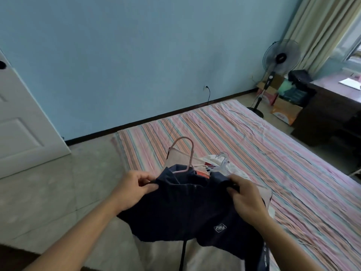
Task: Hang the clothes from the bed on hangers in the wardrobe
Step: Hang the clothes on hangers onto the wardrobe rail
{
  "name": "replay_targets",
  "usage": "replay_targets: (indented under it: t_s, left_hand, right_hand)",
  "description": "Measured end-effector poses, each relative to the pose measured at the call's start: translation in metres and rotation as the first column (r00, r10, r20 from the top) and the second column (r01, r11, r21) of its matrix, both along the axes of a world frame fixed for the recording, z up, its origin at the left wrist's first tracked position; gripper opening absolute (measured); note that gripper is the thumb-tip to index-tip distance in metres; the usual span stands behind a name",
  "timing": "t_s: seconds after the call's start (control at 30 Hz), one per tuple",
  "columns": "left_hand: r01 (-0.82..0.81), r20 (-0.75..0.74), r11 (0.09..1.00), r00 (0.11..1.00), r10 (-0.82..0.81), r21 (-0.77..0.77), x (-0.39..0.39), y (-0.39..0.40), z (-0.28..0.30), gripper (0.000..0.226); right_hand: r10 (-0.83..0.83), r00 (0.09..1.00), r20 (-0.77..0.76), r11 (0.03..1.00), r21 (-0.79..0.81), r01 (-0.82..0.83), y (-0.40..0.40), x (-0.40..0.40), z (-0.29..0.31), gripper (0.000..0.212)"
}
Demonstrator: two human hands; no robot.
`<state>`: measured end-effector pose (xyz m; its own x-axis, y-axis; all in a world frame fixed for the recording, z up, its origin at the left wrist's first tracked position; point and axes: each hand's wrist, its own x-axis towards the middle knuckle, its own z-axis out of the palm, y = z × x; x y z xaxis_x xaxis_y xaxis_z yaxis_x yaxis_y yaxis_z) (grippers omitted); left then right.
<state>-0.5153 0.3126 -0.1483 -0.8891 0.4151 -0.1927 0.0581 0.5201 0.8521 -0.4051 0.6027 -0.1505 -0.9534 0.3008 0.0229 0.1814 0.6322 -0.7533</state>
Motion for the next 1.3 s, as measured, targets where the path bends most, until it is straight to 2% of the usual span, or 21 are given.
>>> replay_targets:
  t_s: [0.2,0.3,0.37,0.53,0.63,0.83,1.0,1.13,1.3]
  left_hand:
    - [-0.191,-0.174,0.979,0.964,0.201,0.069,0.059,-0.073,0.071,0.011]
    - [-0.277,-0.263,0.956,0.919,0.294,0.098,0.086,-0.105,0.102,0.01]
    - [-0.318,-0.311,0.94,0.887,0.34,0.122,0.103,-0.127,0.122,0.012]
    - [-0.329,-0.385,0.926,0.843,0.377,0.185,0.15,-0.178,0.167,0.02]
    - [-0.359,-0.415,0.907,0.807,0.42,0.22,0.178,-0.205,0.188,0.025]
    - [-0.482,-0.475,0.844,0.7,0.533,0.237,0.23,-0.251,0.224,0.023]
    - [-0.628,-0.537,0.737,0.543,0.646,0.251,0.271,-0.271,0.247,0.014]
    - [-0.745,-0.585,0.621,0.399,0.707,0.243,0.305,-0.283,0.259,0.012]
    - [-0.864,-0.618,0.469,0.269,0.739,0.185,0.35,-0.292,0.265,0.015]
  right_hand:
    - [0.245,0.969,-0.027,0.961,0.136,-0.24,-0.05,0.023,0.071,0.032]
    - [0.399,0.917,-0.025,0.912,0.114,-0.393,-0.077,0.028,0.112,0.011]
    - [0.469,0.881,-0.059,0.88,0.112,-0.461,-0.098,0.033,0.137,0.014]
    - [0.519,0.835,-0.182,0.837,0.307,-0.453,-0.145,0.038,0.174,0.016]
    - [0.561,0.78,-0.278,0.815,0.353,-0.46,-0.174,0.041,0.195,0.012]
    - [0.699,0.598,-0.393,0.715,0.395,-0.576,-0.225,0.047,0.241,0.011]
    - [0.805,0.438,-0.4,0.586,0.423,-0.691,-0.262,0.03,0.266,0.018]
    - [0.885,0.292,-0.362,0.441,0.454,-0.774,-0.296,0.02,0.276,0.019]
    - [0.959,0.057,-0.279,0.199,0.514,-0.834,-0.341,0.017,0.282,0.015]
